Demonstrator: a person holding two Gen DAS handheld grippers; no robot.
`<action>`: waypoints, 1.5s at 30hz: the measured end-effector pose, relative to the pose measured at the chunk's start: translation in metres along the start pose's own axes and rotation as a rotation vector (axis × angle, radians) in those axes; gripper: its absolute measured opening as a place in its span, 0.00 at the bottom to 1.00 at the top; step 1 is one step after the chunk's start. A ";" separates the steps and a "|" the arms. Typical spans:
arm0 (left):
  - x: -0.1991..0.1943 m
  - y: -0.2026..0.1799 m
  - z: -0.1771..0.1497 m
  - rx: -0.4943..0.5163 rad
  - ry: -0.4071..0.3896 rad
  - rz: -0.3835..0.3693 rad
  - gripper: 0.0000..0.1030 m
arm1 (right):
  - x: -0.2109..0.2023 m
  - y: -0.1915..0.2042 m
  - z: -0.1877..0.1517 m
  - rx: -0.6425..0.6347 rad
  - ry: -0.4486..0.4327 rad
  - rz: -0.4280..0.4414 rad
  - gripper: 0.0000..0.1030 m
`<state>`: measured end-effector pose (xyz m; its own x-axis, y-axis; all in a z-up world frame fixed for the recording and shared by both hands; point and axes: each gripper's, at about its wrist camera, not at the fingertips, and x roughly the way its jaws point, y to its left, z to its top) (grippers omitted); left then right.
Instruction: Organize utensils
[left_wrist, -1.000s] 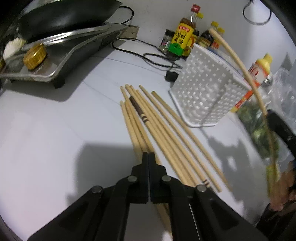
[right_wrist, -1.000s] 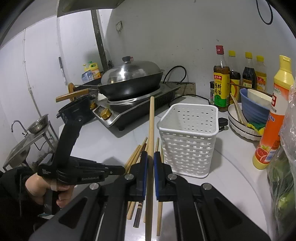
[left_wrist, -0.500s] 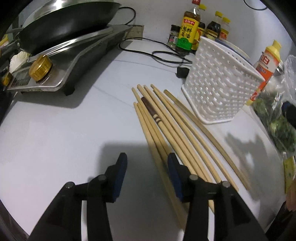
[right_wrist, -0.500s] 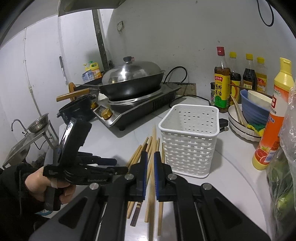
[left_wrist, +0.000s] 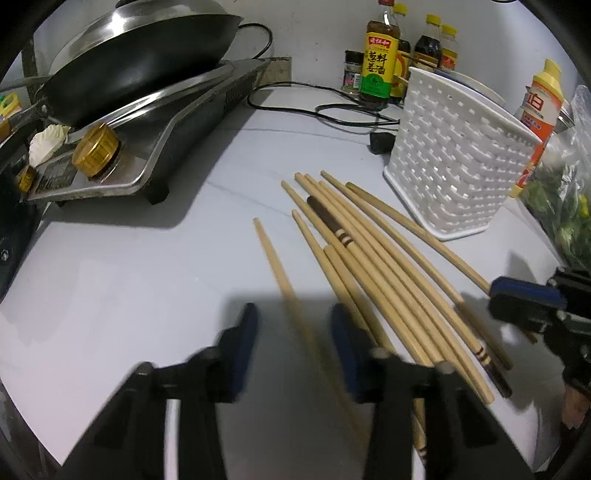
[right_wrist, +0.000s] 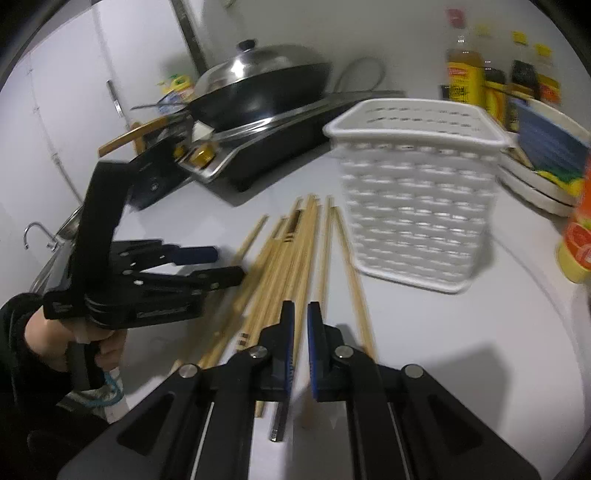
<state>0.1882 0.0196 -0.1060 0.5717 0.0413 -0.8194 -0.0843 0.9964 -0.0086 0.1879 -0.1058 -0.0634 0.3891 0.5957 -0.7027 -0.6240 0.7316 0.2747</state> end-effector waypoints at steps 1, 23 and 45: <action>0.000 0.000 0.001 0.010 0.002 -0.006 0.18 | 0.003 0.003 0.001 -0.009 0.007 0.001 0.06; -0.033 0.040 -0.012 -0.076 -0.083 -0.180 0.05 | 0.048 -0.014 0.018 -0.096 0.178 -0.249 0.29; -0.090 0.069 -0.003 -0.141 -0.249 -0.234 0.05 | -0.022 0.029 0.045 -0.104 -0.010 -0.122 0.05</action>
<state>0.1287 0.0846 -0.0349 0.7686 -0.1526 -0.6213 -0.0292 0.9617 -0.2724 0.1920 -0.0830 -0.0103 0.4724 0.5081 -0.7202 -0.6386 0.7605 0.1177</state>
